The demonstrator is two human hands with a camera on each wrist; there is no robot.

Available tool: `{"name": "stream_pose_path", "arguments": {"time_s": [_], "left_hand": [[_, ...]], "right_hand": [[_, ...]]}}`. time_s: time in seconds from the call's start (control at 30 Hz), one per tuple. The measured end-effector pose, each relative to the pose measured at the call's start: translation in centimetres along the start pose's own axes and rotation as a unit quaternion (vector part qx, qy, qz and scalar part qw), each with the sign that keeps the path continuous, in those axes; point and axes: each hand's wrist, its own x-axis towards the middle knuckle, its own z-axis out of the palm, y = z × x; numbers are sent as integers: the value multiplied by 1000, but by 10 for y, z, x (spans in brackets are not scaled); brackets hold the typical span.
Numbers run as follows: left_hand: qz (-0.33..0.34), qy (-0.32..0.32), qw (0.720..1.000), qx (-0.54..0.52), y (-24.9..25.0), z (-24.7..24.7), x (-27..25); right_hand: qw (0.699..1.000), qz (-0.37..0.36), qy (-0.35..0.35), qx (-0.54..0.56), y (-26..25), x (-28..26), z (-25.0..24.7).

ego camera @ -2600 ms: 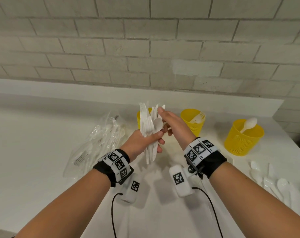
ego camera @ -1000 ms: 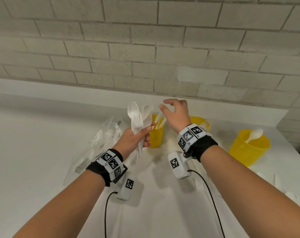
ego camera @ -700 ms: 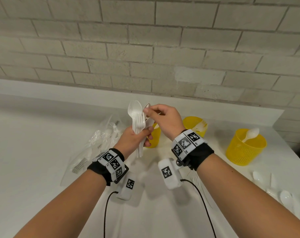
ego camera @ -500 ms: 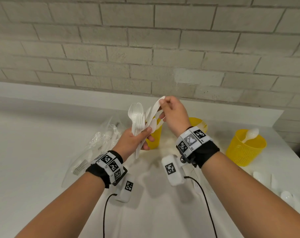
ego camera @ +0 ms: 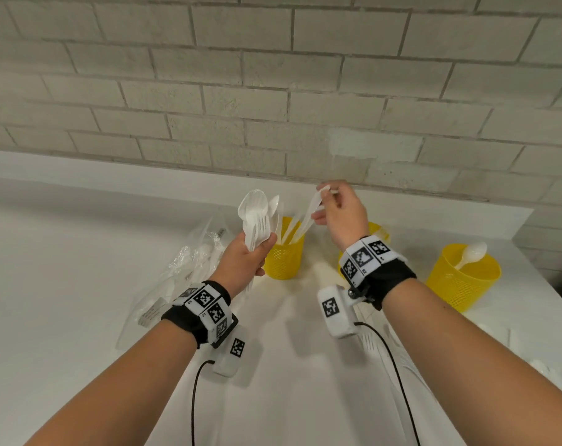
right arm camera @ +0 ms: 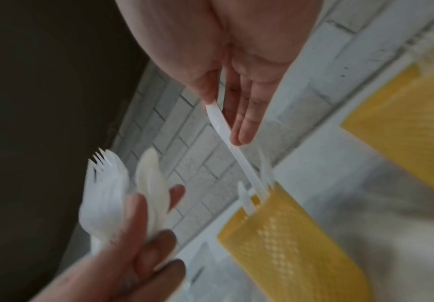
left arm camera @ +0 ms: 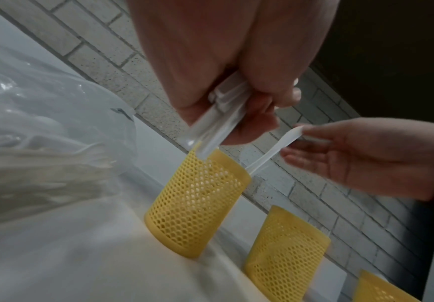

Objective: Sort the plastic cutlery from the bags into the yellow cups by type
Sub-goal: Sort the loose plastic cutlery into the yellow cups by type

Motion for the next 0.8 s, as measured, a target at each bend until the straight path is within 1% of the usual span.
{"name": "stream_pose_path", "arguments": {"time_s": [0.07, 0.1, 0.13, 0.17, 0.2, 0.23, 0.27, 0.3, 0.37, 0.43, 0.47, 0.57, 0.63, 0.7, 0.8], "left_hand": [[11, 5, 1000, 17, 1, 2, 0], [15, 7, 1000, 21, 2, 3, 0], [17, 10, 1000, 23, 2, 3, 0], [17, 14, 1000, 22, 2, 4, 1], [16, 17, 1000, 19, 2, 4, 2], [14, 21, 1000, 16, 3, 5, 2], [14, 23, 1000, 14, 3, 7, 2], [15, 24, 1000, 12, 3, 9, 2], [18, 29, 999, 16, 4, 14, 2], [10, 32, 999, 20, 4, 18, 2], [8, 31, 999, 18, 4, 19, 1], [14, 22, 1000, 15, 4, 21, -1], [9, 19, 1000, 6, 5, 21, -2], [0, 7, 1000, -6, 3, 21, -1], [-26, -15, 999, -28, 1, 21, -1]], "right_hand": [[998, 37, -35, -33, 17, -4, 4], [996, 41, -47, -65, 22, -6, 4], [992, 34, -53, -105, 24, -9, 5], [988, 22, -45, -143, 22, -11, 6], [987, 7, -28, -158, 17, -16, 6], [990, -6, -13, -143, 12, -21, 8], [995, -15, -9, -99, 7, -27, 9], [999, -12, -20, -42, 2, -33, 12], [996, 23, -80, 42, -7, -46, 18], [990, 44, -124, 41, -7, -54, 25], [990, 45, -129, 35, -6, -55, 28], [992, 53, -112, 38, -1, -52, 28], [989, 71, -118, 52, 0, -51, 25], [985, 90, -132, 71, 1, -49, 23], [982, 113, -123, 85, 3, -44, 21]]}}
